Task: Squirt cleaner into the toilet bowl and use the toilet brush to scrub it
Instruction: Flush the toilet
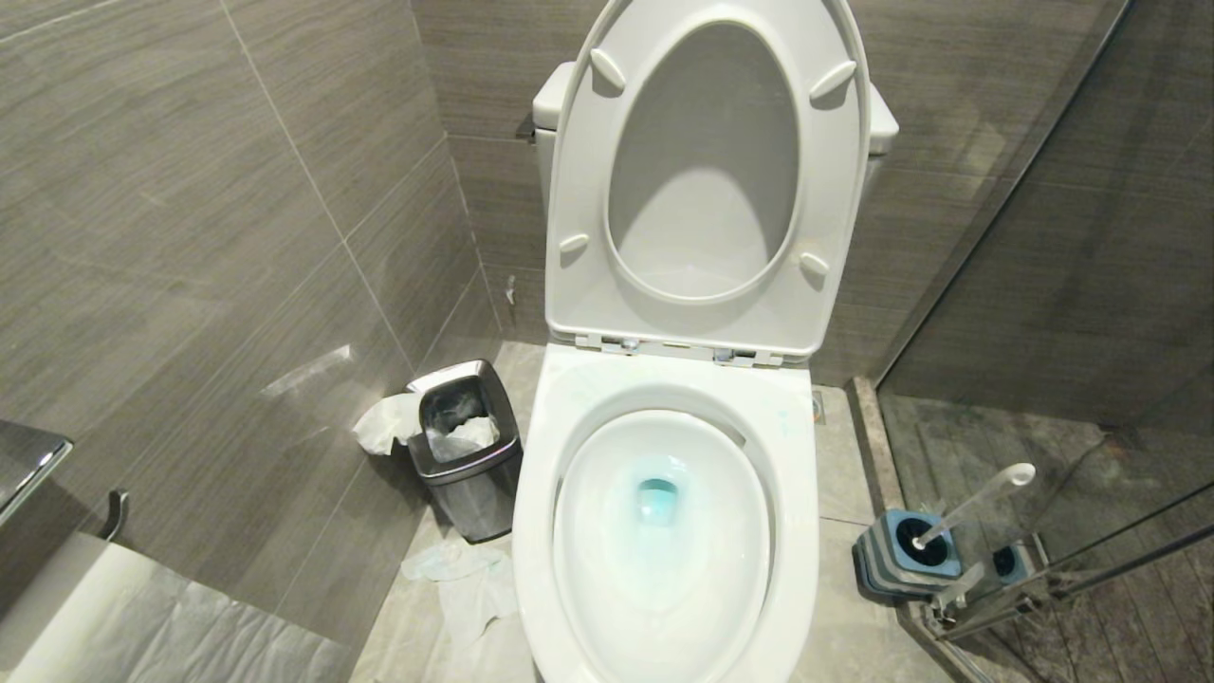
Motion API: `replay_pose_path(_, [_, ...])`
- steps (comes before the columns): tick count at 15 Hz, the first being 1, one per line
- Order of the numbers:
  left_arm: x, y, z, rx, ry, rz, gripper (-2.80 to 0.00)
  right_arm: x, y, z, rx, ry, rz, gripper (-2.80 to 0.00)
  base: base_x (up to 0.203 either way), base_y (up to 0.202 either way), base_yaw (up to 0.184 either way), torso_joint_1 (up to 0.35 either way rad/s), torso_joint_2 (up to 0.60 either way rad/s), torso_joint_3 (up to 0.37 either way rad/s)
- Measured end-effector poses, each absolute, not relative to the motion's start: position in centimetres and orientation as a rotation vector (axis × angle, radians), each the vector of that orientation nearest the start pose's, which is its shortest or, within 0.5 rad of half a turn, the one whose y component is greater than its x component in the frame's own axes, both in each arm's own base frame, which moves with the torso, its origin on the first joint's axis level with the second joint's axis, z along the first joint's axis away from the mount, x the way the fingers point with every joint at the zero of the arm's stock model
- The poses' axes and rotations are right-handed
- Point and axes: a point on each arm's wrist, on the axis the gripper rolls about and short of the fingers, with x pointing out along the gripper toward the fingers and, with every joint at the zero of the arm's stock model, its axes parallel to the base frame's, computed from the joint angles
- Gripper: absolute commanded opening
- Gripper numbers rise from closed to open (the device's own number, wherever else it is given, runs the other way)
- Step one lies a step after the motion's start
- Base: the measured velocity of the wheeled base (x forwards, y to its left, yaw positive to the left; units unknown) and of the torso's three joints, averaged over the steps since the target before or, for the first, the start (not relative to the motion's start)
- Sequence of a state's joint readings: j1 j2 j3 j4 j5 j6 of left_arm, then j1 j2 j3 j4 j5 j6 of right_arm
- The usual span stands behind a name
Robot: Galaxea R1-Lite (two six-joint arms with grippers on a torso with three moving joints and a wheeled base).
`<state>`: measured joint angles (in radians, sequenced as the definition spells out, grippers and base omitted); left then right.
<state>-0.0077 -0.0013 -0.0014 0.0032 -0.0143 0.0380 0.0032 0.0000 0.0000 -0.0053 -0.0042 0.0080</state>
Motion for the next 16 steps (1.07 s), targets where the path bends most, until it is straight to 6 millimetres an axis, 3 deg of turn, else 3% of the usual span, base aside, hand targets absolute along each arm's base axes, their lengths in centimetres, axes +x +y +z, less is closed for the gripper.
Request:
replay_pose_path(11, [-2.3,-0.1,7.9,0.094,0.019,-0.050,-2.80,-2.3,0.0,7.6,0.008,-0.005,-0.003,-2.80,0.000,0.000,0.000,0.000,0.00,0.000])
replay_pose_path(16, [-2.5,-0.2,11.3,0.094,-0.011,-0.122,-2.80,-2.3,0.0,7.6,0.007,-0.006,-0.003,-2.80,0.000,0.000,0.000,0.000,0.00,0.000])
